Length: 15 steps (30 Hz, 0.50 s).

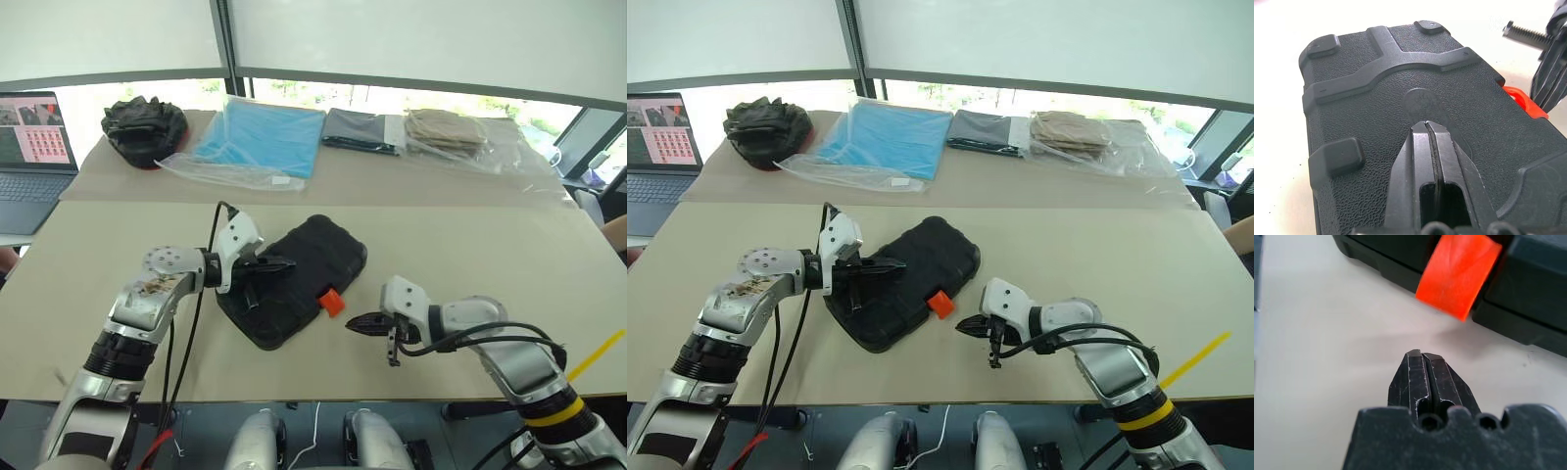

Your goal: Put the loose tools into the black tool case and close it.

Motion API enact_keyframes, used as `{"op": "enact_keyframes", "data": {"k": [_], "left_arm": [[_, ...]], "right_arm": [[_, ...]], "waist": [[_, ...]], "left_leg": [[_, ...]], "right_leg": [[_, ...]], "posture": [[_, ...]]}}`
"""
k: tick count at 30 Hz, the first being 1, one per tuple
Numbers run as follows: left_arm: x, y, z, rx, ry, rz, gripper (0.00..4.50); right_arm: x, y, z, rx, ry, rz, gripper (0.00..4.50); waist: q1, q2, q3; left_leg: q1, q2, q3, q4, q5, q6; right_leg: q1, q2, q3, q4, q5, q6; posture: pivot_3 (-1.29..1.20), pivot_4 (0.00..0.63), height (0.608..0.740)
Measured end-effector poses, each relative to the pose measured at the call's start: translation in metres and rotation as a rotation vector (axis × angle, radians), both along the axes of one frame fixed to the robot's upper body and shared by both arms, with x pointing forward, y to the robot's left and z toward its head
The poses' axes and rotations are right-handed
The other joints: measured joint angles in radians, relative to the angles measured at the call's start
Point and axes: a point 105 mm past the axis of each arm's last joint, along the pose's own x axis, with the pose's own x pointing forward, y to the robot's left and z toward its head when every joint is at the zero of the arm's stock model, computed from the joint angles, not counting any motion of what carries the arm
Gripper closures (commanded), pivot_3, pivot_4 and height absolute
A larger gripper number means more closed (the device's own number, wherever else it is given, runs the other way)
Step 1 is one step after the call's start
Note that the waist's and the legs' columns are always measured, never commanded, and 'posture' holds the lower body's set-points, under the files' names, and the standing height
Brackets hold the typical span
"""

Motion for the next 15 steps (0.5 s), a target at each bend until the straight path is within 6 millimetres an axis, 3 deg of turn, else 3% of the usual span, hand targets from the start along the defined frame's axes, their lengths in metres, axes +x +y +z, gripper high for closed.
{"op": "enact_keyframes", "data": {"k": [9, 15], "left_arm": [[0.001, 0.000, -0.001, -0.001, 0.005, -0.003, 4.48], [0.001, 0.001, -0.001, 0.004, -0.005, -0.002, 4.48]], "right_arm": [[0.006, 0.009, 0.011, 0.028, -0.030, 0.013, 4.50], [0.013, 0.017, 0.002, 0.037, -0.013, 0.015, 4.50]], "waist": [[0.000, 0.000, -0.001], [0.000, 0.000, -0.001]], "left_leg": [[0.000, 0.000, 0.000, 0.000, 0.000, 0.000], [0.000, 0.000, 0.000, 0.000, 0.000, 0.000]], "right_leg": [[0.000, 0.000, 0.000, 0.000, 0.000, 0.000], [0.000, 0.000, 0.000, 0.000, 0.000, 0.000]], "posture": [[0.00, 0.150, 0.740], [0.00, 0.150, 0.740]]}}
